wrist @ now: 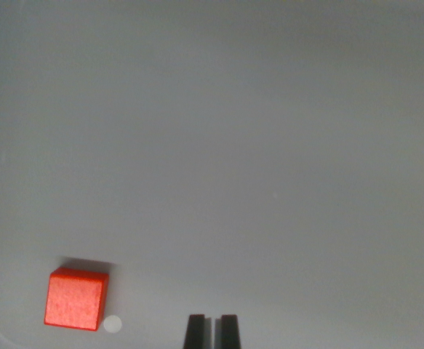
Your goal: Reach red block
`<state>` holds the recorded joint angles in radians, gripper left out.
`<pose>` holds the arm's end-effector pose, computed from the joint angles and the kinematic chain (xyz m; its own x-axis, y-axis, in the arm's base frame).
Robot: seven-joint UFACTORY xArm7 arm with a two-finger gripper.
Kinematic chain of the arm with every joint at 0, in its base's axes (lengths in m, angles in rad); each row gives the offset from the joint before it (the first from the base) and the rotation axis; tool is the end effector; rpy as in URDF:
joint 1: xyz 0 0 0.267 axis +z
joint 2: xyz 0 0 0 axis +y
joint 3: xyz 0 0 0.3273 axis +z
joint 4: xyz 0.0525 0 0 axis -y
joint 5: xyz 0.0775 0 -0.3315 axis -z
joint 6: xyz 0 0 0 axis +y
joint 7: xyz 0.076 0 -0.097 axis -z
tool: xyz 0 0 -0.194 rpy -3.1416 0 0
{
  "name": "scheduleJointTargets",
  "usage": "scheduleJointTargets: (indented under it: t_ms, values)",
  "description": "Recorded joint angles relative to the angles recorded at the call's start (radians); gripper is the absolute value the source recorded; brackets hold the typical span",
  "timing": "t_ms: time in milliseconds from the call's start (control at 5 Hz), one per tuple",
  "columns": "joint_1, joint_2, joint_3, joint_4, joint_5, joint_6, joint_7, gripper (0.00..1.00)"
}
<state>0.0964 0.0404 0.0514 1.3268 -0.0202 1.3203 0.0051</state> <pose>0.4674 0.0642 0.2799 0.9885 0.1471 -0.0338 0.1478 -0.9889 0.0175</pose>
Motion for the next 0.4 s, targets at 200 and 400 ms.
scheduleJointTargets:
  t_ms: [200,400]
  values:
    - [0.0081,0.012,0.008,-0.034,0.0003,-0.044,0.007,0.0]
    - [0.0081,0.012,0.008,-0.034,0.0003,-0.044,0.007,0.0]
